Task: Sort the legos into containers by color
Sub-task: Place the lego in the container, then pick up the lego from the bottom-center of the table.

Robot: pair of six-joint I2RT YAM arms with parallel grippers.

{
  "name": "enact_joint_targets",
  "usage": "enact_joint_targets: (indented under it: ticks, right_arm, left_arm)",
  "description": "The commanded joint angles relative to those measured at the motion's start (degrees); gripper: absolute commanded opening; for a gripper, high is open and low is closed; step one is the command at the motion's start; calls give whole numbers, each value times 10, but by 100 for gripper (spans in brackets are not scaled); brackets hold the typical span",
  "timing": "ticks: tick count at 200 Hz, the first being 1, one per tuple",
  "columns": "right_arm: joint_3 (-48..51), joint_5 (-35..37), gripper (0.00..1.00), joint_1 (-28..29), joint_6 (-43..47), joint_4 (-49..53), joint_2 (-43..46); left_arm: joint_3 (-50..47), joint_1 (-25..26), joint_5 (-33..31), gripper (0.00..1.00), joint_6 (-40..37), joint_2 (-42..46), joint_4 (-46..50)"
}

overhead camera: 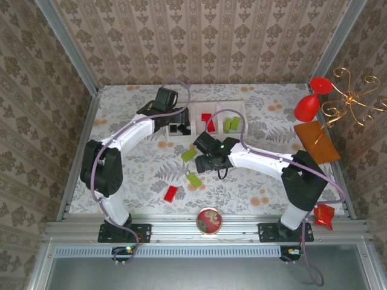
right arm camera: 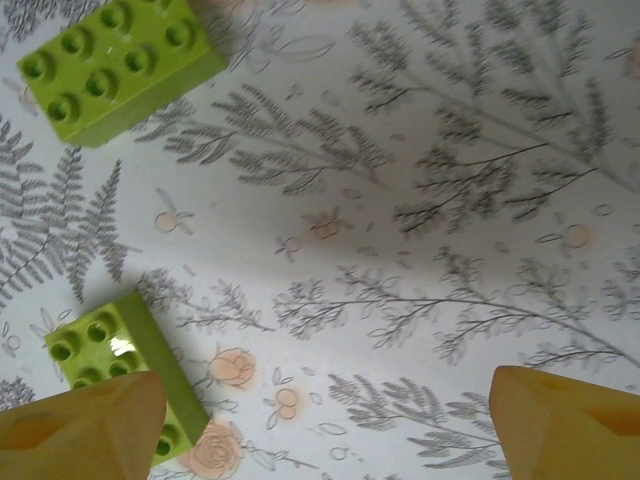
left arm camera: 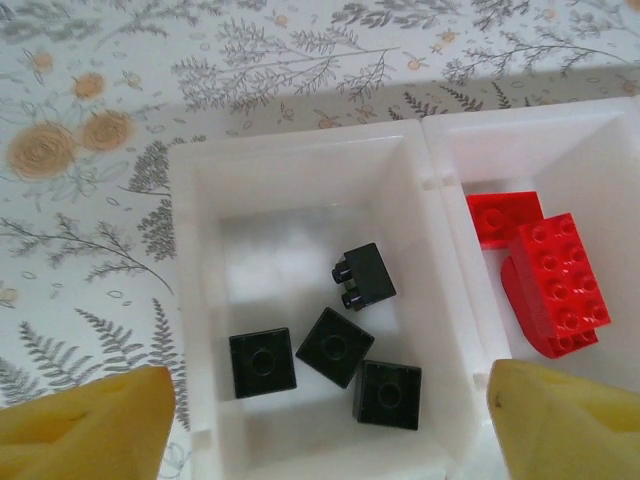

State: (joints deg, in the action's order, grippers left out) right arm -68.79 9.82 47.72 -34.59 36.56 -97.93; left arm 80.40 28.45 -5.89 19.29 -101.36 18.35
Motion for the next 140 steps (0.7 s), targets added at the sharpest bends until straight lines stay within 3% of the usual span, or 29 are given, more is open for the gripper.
enact_joint_targets:
  ticks: [1,17,68,140]
  right_arm:
    - [-23,-26,84,17,16,10,-20]
    - [-32,-40,84,27,22,9,-31]
    - [-60,-71,83,50,46,15,-66]
    - [-92,-88,77,63,71,34,-113]
  left_arm:
    - [-29,-3,-8,90,10,49,-12]
    - [-56,-3,-14,100,15,78,-17]
    - [-165,-4,-47,100,32,190,-32]
    - [-300,-21,-35,100,75,341,-51]
